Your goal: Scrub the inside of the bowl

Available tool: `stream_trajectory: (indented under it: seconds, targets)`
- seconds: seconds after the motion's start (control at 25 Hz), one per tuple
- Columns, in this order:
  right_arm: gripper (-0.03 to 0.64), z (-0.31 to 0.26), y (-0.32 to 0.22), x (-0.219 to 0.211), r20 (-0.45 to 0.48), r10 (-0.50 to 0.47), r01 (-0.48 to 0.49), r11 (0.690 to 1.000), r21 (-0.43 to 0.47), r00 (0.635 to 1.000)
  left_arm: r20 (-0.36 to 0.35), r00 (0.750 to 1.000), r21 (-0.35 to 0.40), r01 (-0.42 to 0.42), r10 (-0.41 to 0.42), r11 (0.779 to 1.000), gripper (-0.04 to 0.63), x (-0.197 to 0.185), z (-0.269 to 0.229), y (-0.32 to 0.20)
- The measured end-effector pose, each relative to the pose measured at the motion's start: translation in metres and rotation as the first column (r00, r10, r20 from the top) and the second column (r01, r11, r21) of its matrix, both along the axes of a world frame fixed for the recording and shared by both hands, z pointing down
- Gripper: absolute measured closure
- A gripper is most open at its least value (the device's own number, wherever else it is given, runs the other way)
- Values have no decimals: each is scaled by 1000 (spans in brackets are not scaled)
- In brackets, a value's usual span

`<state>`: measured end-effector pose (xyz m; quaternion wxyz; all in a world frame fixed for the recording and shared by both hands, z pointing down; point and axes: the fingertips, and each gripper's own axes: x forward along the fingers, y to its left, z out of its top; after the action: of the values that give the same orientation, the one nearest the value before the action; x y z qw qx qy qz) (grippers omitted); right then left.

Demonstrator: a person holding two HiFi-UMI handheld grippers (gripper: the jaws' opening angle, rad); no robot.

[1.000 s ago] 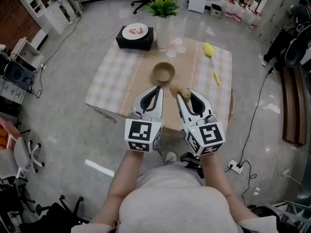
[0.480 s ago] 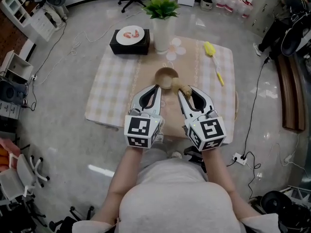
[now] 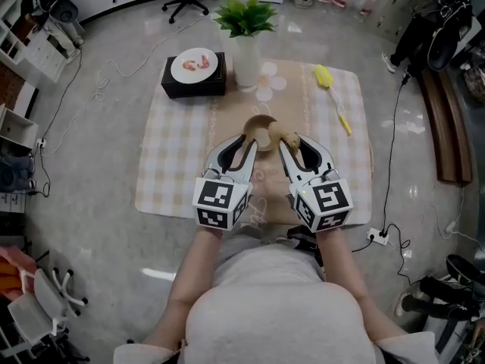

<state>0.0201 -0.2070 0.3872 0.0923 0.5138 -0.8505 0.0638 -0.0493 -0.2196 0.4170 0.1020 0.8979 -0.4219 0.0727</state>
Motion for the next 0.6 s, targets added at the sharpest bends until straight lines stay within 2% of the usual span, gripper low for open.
stream_trajectory:
  seconds: [0.24,0.6]
  targets:
    - [512,7,-12,-8,-21,22,-23,999,-22,1000,-22,999,-77,-40,38,996,495,-9,20,-14]
    - [512,17,-27,-9,-53,-2,-1,999,-51,999,4,998,-207,-61,63,976,540,-10,56,-31]
